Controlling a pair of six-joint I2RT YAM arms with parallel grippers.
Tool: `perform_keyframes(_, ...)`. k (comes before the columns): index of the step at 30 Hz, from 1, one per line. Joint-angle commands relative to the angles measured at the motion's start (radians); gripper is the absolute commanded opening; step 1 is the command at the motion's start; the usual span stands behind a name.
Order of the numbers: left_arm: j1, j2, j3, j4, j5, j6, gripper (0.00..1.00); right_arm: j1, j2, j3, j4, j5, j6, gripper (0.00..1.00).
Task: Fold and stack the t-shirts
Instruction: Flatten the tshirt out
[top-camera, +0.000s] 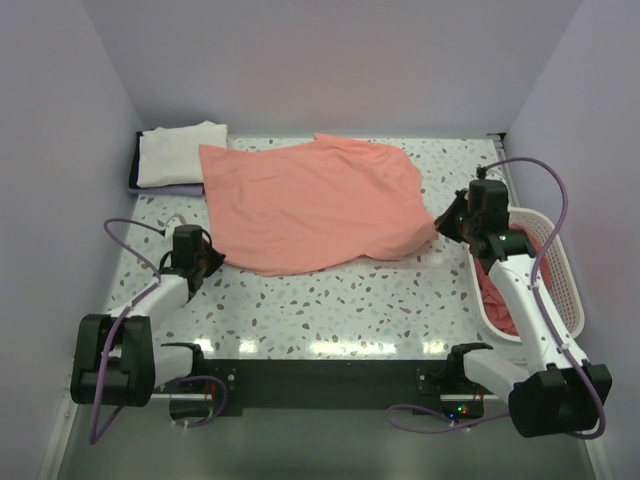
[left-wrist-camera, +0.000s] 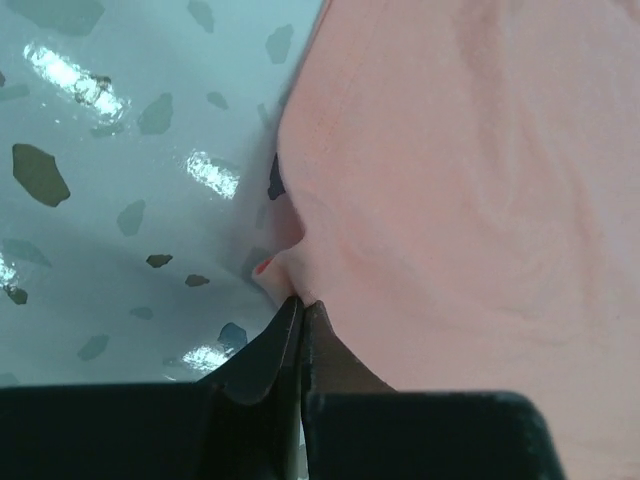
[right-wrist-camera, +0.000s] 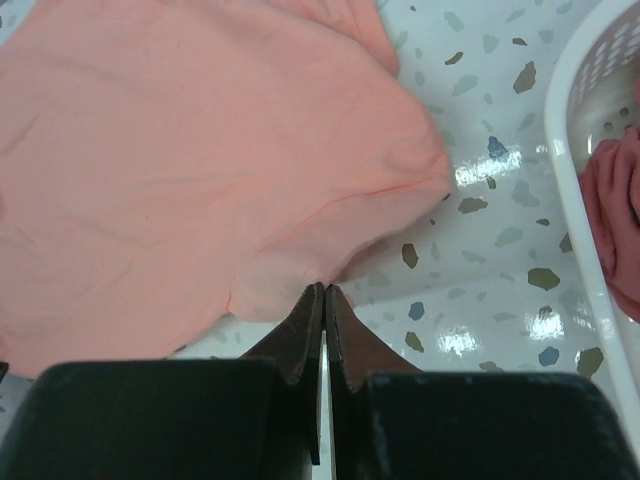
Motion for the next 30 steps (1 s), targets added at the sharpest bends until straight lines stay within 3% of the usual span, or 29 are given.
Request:
perform_keyframes(1, -0.001, -0.044, 0.062, 0.002, -0.016, 0.034, 0.00, -0.005, -0.079, 0.017, -0.045, 0.014, -0.018, 0.00)
perform_keyframes(11, 0.000, -0.304, 0.074, -0.261, -0.080, 0.077, 0.00, -0.005, -0.238, 0.031, -0.158, 0.056, -0.052, 0.00)
perform_keyframes(16, 0.000, -0.332, 0.109, -0.325, -0.113, 0.111, 0.00, -0.005, -0.254, 0.063, -0.175, 0.045, -0.045, 0.00)
perform_keyframes(22, 0.000, -0.095, 0.221, -0.249, -0.081, 0.134, 0.00, -0.005, -0.084, 0.095, -0.072, 0.016, -0.012, 0.00)
perform_keyframes(26, 0.002, 0.245, 0.423, -0.204, 0.002, 0.189, 0.01, -0.005, 0.142, 0.159, -0.003, 0.046, -0.003, 0.00)
perform_keyframes(29, 0.006, 0.387, 0.571, -0.232, 0.050, 0.218, 0.22, -0.008, 0.300, 0.238, 0.017, 0.056, 0.006, 0.00)
perform_keyframes(30, 0.007, 0.393, 0.589, -0.238, 0.054, 0.217, 0.39, -0.011, 0.333, 0.273, 0.008, 0.060, 0.008, 0.00)
